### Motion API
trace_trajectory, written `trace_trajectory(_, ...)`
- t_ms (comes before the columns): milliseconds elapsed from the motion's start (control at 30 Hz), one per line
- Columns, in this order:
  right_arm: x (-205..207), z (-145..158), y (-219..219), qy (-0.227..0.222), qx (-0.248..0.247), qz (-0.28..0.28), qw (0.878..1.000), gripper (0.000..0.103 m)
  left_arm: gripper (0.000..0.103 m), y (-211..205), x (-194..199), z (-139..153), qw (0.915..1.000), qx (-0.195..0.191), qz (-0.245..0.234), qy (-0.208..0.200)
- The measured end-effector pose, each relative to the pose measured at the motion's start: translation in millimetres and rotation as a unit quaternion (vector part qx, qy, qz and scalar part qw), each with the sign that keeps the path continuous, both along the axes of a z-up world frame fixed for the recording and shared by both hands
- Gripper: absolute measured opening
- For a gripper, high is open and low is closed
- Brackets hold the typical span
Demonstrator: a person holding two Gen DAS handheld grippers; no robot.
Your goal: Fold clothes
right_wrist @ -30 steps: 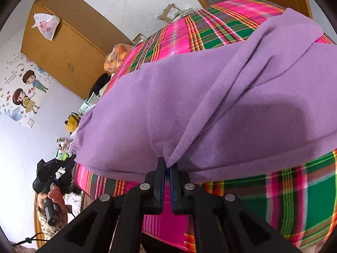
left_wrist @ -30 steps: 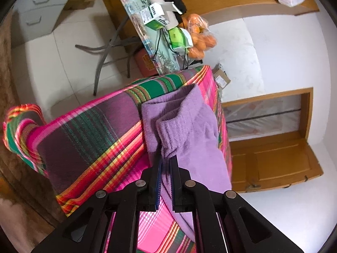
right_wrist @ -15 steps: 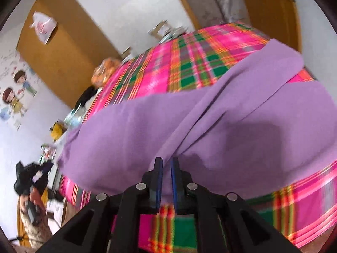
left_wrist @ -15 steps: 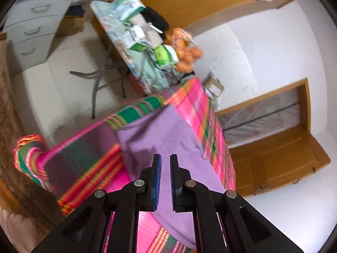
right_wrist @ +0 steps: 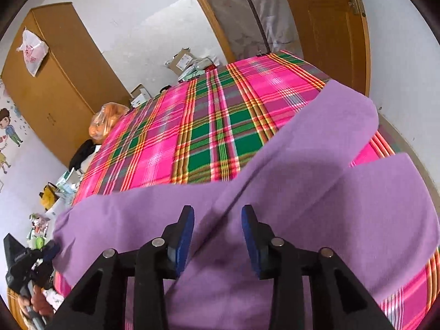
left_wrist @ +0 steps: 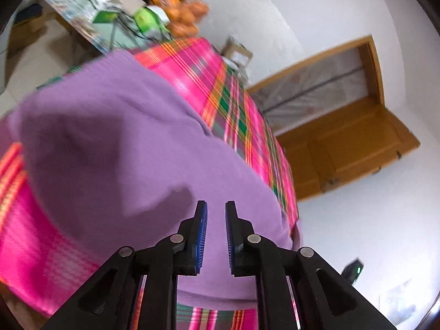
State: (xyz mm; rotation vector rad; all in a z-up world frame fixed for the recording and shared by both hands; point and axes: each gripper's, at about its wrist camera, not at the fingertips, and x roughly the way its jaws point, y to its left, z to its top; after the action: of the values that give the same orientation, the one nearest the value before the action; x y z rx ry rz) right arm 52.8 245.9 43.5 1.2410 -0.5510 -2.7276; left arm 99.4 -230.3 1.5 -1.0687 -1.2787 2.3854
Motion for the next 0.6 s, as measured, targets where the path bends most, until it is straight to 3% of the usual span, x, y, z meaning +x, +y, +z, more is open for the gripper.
trace_trajectory(200,-37.3,-12.1,5.7,-0.036,0.022,-0.02,0.999,0.038,0.012,25.8,-9.6,-5.5,0.9992,-0.022,-0.031,-0.01)
trace_trajectory(333,-50.9,-19.6,15.5,-0.058,0.011,-0.038,0.998,0.037,0.012,39.0,-16.3,-9.7,0.9981,-0.036,-0.048,-0.017)
trace_trajectory(367,-51.5,-20.0,17.7,-0.058,0.011,-0.043,0.997,0.034,0.012,41.3,-18.0,-11.4,0.9979,-0.037,-0.05,-0.02)
trace_trajectory(467,-52.4,-19.7,20.5,-0.054,0.019,-0.048,0.997,0.011,0.012,44.9,-21.7,-14.3,0.9974,-0.042,-0.053,-0.026)
trace_trajectory(600,-41.8,-13.5,25.4,-0.024,0.028,-0.04,0.999,0.004,0.012,48.1,-26.5,-16.7,0.9973,-0.043,-0.052,-0.03)
